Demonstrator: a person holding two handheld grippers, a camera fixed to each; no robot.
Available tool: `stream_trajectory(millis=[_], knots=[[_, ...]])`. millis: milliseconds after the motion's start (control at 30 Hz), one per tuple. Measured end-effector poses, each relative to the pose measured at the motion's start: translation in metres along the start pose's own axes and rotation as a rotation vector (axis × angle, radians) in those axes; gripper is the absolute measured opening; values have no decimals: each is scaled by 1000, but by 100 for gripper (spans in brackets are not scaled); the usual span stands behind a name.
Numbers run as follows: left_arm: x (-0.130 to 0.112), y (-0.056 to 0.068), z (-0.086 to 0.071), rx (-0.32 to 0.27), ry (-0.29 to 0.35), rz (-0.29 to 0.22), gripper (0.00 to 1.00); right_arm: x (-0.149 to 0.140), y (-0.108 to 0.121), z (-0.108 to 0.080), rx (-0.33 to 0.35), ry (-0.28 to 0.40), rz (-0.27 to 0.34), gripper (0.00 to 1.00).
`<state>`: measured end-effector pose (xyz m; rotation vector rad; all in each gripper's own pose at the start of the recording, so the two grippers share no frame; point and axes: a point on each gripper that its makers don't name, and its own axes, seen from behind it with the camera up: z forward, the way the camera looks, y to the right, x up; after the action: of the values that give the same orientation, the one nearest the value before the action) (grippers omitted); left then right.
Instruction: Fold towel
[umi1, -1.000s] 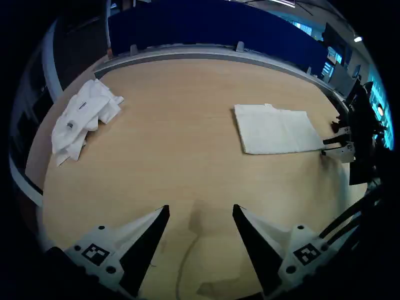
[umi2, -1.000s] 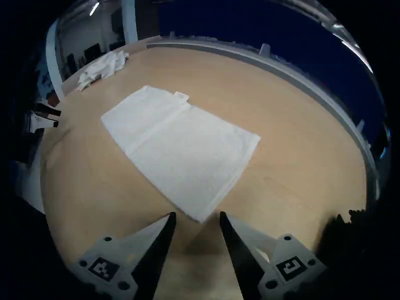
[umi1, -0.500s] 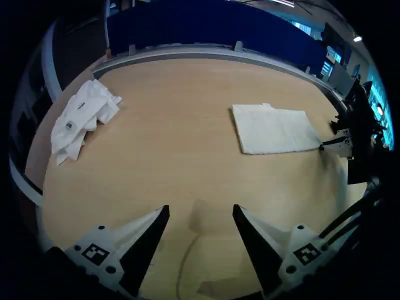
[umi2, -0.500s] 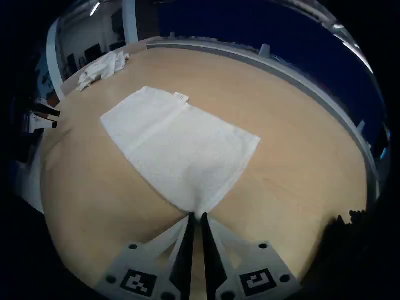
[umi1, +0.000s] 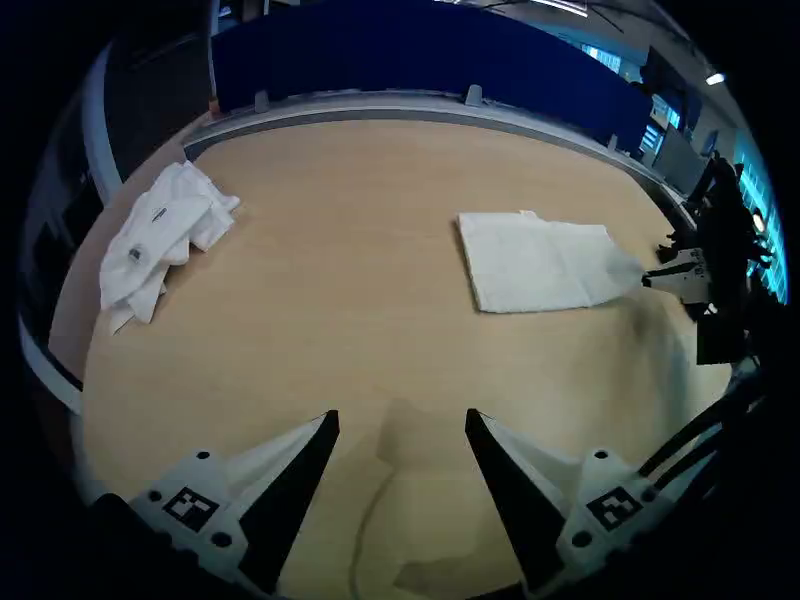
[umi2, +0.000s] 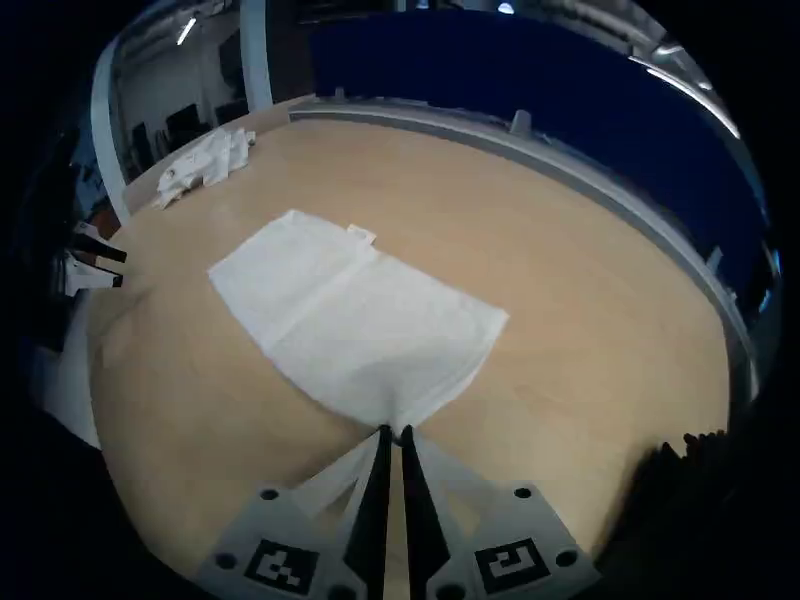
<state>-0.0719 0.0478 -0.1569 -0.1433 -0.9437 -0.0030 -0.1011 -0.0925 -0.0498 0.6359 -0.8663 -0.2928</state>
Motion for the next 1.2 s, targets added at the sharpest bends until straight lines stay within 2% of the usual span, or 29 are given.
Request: stream_trajectory(millis=[367,700,967,1200], knots=[[7,1,-3,-5,22,-6,94,51,-5,-13,8,71,-47,7],[11,1,-8,-11,49,-29,94,93,-20,-17,18,107,-110,7],[12,0,-10,-15,65,-41,94,138,-54,-11,58,160,-163,7],[12,4,-16,-19,80,-56,94,166,-97,7,116,184,-212,7]])
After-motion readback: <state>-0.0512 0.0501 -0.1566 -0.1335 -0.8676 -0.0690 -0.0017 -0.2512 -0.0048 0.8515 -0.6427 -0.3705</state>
